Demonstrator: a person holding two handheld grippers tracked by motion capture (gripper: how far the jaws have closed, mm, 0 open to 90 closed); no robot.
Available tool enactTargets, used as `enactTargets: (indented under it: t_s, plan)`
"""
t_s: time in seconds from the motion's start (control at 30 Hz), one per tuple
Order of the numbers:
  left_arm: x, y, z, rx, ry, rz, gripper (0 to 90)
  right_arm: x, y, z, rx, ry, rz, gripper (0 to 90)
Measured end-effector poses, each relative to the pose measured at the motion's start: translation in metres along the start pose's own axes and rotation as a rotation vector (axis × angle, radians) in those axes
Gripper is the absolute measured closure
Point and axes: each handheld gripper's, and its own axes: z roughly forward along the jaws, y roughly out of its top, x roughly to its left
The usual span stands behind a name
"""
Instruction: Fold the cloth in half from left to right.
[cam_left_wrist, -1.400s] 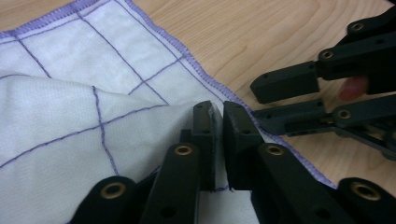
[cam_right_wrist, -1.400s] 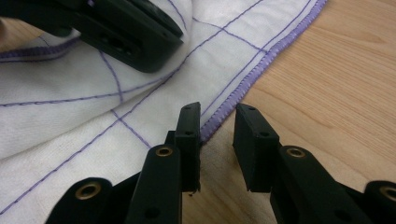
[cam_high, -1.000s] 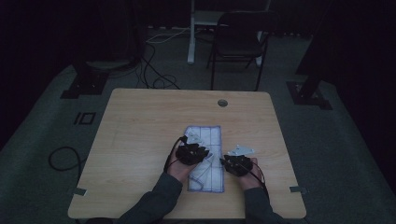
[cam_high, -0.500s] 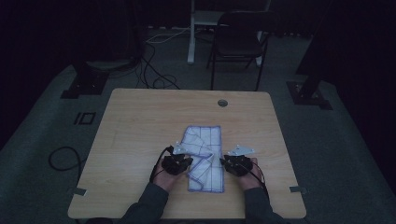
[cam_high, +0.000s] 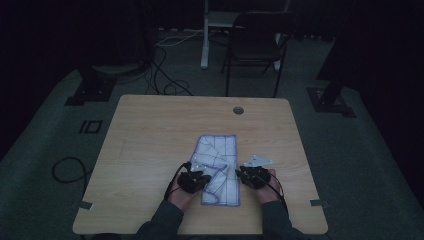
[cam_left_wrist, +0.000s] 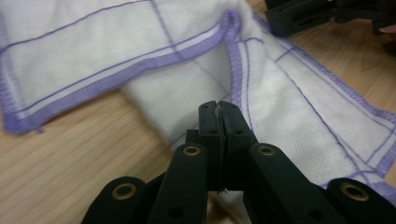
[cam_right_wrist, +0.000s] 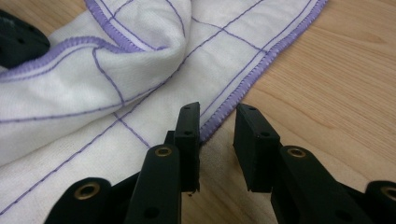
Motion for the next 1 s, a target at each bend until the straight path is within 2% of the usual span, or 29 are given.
enactTargets:
  t_s: [0.47, 0.73, 0.83, 1.0]
  plan:
    - [-0.027, 0.014, 0.016, 0.011, -0.079, 0.062, 87.8, 0.0, 0.0, 0.0, 0.0, 0.001, 0.005, 71.3]
    - [-0.045, 0.015, 0.022, 0.02, -0.124, 0.119, 85.5, -0.001, 0.0, 0.0, 0.002, 0.002, 0.012, 70.1]
    - [-0.049, 0.013, 0.024, 0.018, -0.128, 0.13, 84.5, -0.002, 0.0, 0.0, 0.002, 0.001, 0.013, 69.6]
    - [-0.047, 0.009, 0.021, -0.005, -0.11, 0.131, 81.3, -0.001, 0.0, 0.0, 0.002, -0.004, 0.012, 68.8]
